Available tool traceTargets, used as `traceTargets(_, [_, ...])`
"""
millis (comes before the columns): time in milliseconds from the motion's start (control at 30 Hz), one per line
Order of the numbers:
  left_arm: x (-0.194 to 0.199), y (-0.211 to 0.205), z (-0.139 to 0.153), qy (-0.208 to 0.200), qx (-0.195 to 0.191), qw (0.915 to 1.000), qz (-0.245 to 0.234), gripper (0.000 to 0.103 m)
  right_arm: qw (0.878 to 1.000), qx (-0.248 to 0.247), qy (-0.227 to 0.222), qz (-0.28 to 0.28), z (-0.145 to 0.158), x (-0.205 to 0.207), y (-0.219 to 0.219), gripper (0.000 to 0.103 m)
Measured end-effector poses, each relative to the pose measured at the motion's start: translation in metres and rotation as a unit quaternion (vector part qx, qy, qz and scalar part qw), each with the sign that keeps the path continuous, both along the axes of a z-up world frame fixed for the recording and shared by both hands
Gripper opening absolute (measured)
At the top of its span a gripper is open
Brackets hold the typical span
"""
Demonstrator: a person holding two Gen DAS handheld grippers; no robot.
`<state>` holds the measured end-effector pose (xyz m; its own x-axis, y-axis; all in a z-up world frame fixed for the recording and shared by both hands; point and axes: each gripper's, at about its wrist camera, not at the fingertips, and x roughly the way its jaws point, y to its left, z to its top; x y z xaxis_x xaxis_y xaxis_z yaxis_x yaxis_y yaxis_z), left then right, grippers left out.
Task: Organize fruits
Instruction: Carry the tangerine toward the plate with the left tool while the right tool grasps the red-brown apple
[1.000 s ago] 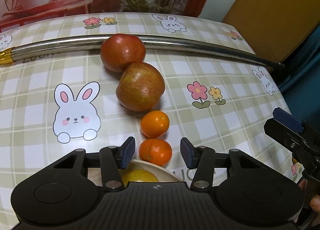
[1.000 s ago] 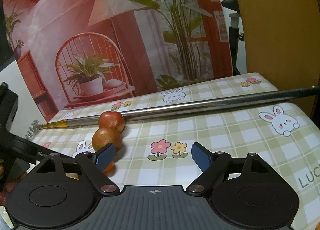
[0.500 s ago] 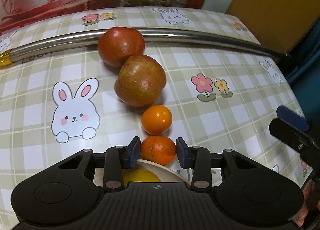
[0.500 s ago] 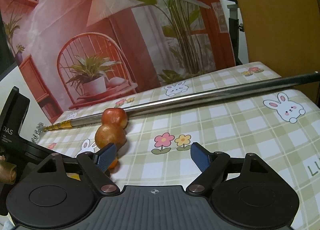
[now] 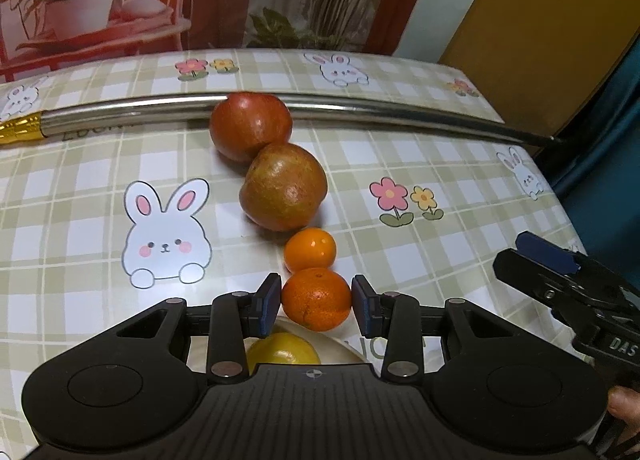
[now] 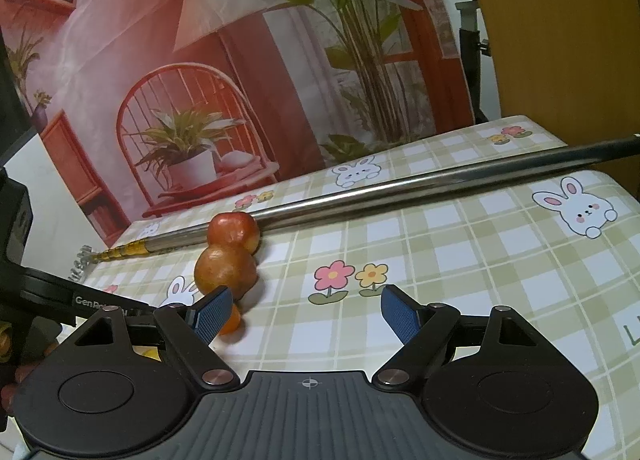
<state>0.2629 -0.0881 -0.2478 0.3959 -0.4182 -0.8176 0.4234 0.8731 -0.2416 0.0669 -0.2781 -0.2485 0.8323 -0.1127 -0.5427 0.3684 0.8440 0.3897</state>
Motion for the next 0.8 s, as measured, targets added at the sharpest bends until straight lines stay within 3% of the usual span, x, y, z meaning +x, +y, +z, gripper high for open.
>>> traceTargets(233, [-0.018, 0.035, 0.017, -0.038, -0.015, 0.9991, 0.012, 0.040, 1.000, -0.011, 0.003, 0.022, 0.007, 0.007, 0.006, 0.079])
traceTargets(400, [-0.031, 0.068, 0.020, -0.043, -0.034, 0.9978, 0.036, 0.040, 0.996, -0.050, -0.002, 0.080, 0.017, 0.033, 0.018, 0.079])
traceTargets(600, [-0.044, 0.101, 0.022, -0.053, -0.046, 0.9959, 0.057, 0.040, 0.972, -0.132, -0.012, 0.194, 0.021, 0.091, 0.048, 0.080])
traceTargets(800, [-0.050, 0.126, 0.019, -0.050, -0.065, 0.9934, 0.080, 0.040, 0.945, -0.209, 0.061, 0.242, -0.002, 0.156, 0.071, 0.079])
